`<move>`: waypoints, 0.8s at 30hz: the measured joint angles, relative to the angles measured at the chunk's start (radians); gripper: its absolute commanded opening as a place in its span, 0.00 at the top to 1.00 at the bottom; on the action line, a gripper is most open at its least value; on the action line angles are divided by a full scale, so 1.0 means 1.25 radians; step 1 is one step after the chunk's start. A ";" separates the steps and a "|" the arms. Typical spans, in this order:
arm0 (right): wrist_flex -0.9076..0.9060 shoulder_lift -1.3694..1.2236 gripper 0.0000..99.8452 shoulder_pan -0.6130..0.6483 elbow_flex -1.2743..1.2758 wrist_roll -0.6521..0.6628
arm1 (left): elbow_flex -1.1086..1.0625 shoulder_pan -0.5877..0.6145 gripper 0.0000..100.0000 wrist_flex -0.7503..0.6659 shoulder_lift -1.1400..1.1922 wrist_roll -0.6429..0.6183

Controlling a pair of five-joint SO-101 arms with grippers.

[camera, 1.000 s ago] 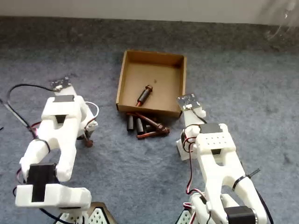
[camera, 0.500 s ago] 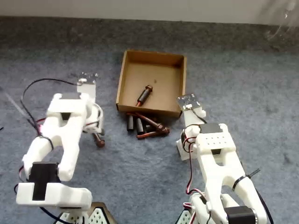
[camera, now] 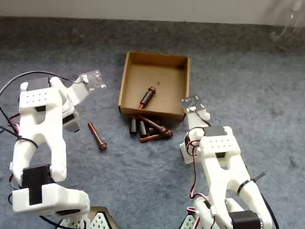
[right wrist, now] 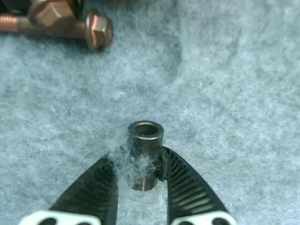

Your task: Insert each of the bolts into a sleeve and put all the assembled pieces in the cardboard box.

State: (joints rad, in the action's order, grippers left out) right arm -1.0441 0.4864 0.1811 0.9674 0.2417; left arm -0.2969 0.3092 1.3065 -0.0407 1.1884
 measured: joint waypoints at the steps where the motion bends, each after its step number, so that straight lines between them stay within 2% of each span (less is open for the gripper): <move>1: 0.000 0.000 1.00 0.000 0.000 0.000 | 0.000 -0.011 0.81 0.000 0.000 0.029; 5: 0.000 0.000 1.00 0.000 0.000 0.000 | -0.054 -0.086 0.81 -0.002 0.001 0.092; 10: 0.000 0.000 1.00 0.000 0.000 0.000 | -0.145 -0.172 0.81 -0.102 0.001 0.096; 16: 0.000 0.000 1.00 0.000 0.000 0.000 | -0.225 -0.194 0.82 -0.210 -0.001 0.103; 24: 0.000 0.000 1.00 0.000 0.000 0.000 | -0.280 -0.194 0.82 -0.234 -0.014 0.123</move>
State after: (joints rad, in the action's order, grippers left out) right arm -1.0441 0.4864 0.1811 0.9674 0.2417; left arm -0.6467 0.0667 1.0134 -0.0575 1.3418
